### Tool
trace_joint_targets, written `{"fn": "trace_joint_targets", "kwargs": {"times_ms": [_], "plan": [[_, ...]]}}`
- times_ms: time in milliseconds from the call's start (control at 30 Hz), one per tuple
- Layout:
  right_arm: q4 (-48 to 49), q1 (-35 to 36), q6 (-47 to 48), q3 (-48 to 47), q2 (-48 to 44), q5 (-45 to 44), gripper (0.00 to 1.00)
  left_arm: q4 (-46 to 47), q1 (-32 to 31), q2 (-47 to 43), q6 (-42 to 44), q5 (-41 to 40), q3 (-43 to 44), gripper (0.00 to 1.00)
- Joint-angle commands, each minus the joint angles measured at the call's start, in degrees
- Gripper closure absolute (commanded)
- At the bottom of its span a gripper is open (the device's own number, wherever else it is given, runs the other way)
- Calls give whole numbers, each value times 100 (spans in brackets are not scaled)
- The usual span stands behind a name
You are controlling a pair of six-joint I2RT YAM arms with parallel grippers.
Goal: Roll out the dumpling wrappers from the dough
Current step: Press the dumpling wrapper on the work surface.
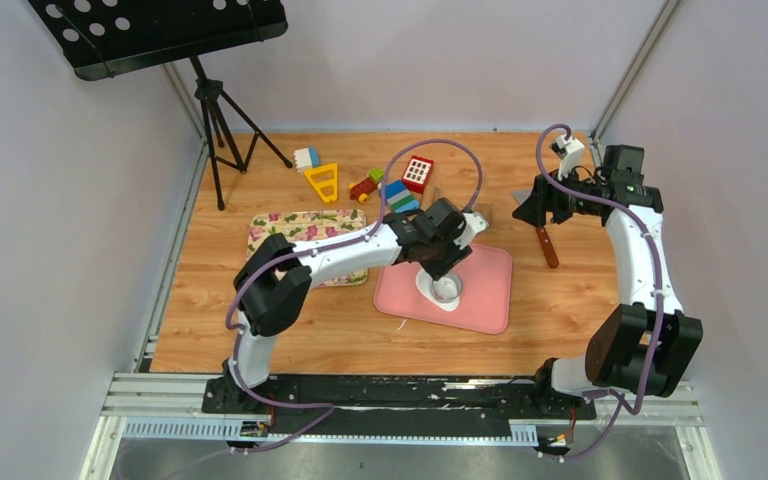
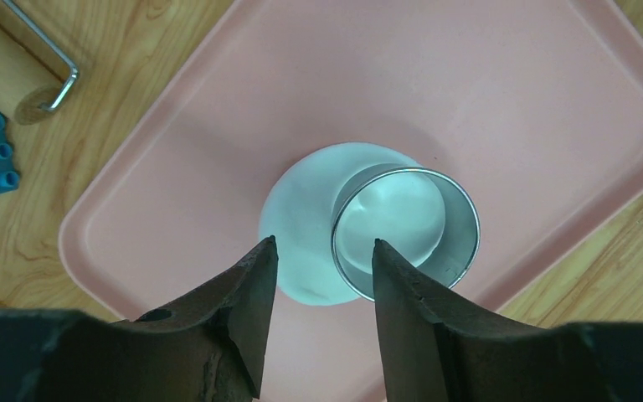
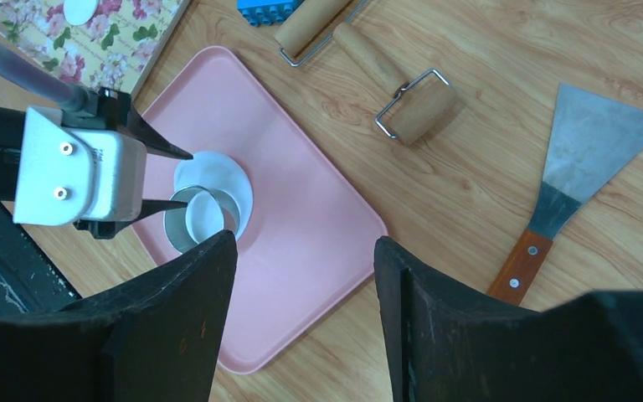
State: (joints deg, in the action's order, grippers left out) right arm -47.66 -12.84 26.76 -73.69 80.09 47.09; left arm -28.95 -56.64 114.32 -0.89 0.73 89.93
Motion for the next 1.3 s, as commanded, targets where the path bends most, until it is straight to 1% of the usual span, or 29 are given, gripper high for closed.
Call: {"fn": "trace_joint_targets", "kwargs": {"times_ms": [0, 100, 167, 300, 333, 400, 467, 533, 567, 600, 667, 700, 733, 833, 933, 1033, 1133, 1200, 1267], "plan": [[92, 29, 267, 65, -180, 479, 38, 56, -9, -524, 72, -225, 165, 46], [-135, 105, 624, 89, -204, 862, 37, 60, 146, -668, 81, -217, 146, 46], [-314, 212, 868, 101, -169, 1168, 38, 139, 347, -780, 233, -117, 55, 46], [-608, 534, 1245, 229, 102, 1623, 40, 351, 837, -1023, 260, 643, -289, 51], [-711, 576, 1304, 252, 218, 1903, 42, 500, 945, -1089, 252, 917, -495, 52], [-1156, 581, 1547, 116, 570, 2413, 50, 794, 1152, -1218, 166, 1509, -815, 57], [-1764, 585, 1915, -151, 1045, 2864, 60, 1068, 1308, -1293, 59, 2265, -1079, 66], [-2514, 581, 2499, -376, 1548, 3208, 71, 1284, 1406, -1323, -121, 2850, -1234, 81], [-2837, 591, 2819, -457, 1816, 3307, 77, 1359, 1443, -1321, -168, 3092, -1283, 86], [-3214, 596, 3157, -582, 2151, 3368, 85, 1480, 1458, -1316, -228, 3366, -1336, 91], [-4072, 605, 4050, -765, 2681, 3423, 94, 1695, 1511, -1316, -425, 3713, -1464, 98], [-4381, 611, 4320, -859, 2904, 3469, 98, 1830, 1525, -1305, -530, 3892, -1527, 100], [-4433, 630, 4314, -878, 3044, 3499, 100, 1985, 1541, -1273, -675, 4058, -1587, 100], [-4424, 765, 4431, -813, 3229, 3433, 100, 2316, 1540, -1143, -1023, 4443, -1728, 100], [-4270, 923, 4346, -735, 3319, 3349, 100, 2650, 1534, -1010, -1340, 4544, -1888, 100], [-3590, 1130, 3743, -506, 3348, 3111, 100, 2861, 1519, -886, -1499, 4516, -2023, 100], [-2643, 1511, 2834, -200, 3354, 2718, 100, 2863, 1467, -848, -1505, 4315, -2097, 100], [-2391, 1706, 2576, -159, 3423, 2603, 100, 2809, 1423, -830, -1494, 4233, -2107, 100], [-2373, 1798, 2490, -215, 3573, 2597, 100, 2777, 1388, -807, -1493, 4219, -2111, 100]]}}
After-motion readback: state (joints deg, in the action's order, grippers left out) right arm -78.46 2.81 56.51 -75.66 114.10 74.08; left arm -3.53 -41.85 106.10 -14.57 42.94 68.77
